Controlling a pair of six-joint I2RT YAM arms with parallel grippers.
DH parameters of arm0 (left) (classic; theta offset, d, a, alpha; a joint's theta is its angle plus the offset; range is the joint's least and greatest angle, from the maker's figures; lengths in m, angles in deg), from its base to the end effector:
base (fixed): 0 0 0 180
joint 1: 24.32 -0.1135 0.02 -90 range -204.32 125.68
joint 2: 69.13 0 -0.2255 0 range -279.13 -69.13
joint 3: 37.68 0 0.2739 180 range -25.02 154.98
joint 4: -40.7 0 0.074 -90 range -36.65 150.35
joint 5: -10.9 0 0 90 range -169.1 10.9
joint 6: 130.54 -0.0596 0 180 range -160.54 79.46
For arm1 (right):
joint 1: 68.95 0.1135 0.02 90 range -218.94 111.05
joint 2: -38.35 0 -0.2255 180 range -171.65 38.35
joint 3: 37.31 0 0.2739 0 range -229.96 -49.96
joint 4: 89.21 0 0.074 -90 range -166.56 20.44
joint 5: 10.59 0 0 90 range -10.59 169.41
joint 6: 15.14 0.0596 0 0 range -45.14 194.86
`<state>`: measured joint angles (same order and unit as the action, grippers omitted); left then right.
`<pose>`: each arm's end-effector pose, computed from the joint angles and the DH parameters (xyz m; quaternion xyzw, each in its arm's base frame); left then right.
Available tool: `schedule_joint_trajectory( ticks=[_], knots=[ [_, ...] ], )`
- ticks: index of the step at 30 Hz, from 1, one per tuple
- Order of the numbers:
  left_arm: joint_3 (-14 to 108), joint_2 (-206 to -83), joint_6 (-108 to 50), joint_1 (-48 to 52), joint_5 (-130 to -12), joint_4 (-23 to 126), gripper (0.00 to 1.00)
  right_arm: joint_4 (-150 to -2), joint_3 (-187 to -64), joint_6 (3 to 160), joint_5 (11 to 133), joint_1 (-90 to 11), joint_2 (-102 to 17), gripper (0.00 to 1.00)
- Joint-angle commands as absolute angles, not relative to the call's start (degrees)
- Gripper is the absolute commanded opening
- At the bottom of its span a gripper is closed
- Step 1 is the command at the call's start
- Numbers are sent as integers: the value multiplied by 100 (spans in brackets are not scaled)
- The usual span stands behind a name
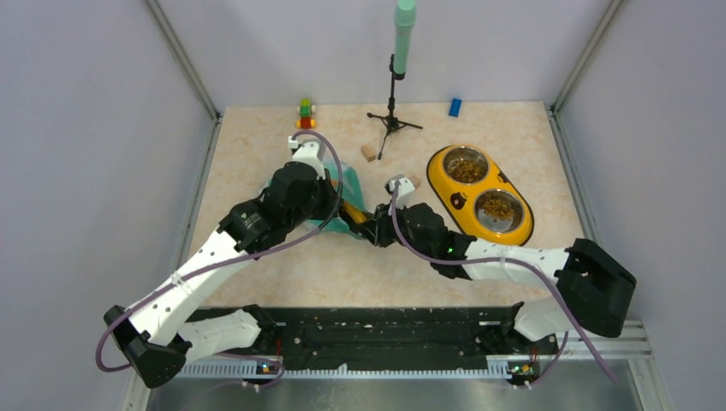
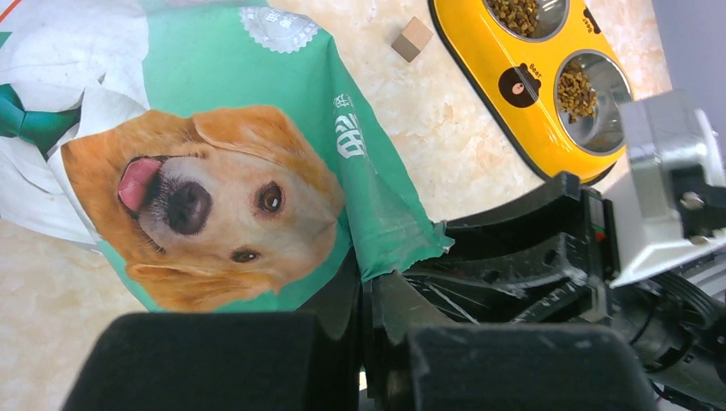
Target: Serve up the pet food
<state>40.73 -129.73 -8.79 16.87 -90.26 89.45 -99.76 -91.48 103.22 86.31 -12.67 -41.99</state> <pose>0.2211 -0.1782 0.3256 0.0235 0.8670 -0.2235 0.4448 0.2037 0.2923 0.1791 -0.1565 0.7805 0.3708 0.4784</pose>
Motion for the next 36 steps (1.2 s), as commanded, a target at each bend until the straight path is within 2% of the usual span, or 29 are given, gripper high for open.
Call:
schedule_joint_trajectory(
  ticks=[1, 20, 24, 29, 36],
  knots=[
    [4605, -12598, -812, 1654, -9836, 8581, 0, -9988, -8763, 9828, 9329, -1304, -3644, 0],
    [5612, -13366, -1411, 1647, -9877, 9219, 0, -7839, -8883, 8990, 8694, -1100, -2428, 0],
    [5651, -13378, -1370, 1647, -9866, 9168, 0, -6980, -9231, 8786, 8647, -1034, -2218, 0],
    [6253, -13725, -1424, 1652, -9691, 9548, 0, -5780, -9925, 8563, 8646, -1011, -2142, 0],
    [6498, -13898, -1679, 1653, -9668, 9651, 0, -4794, -10555, 8508, 8572, -1004, -1741, 0]
  ],
)
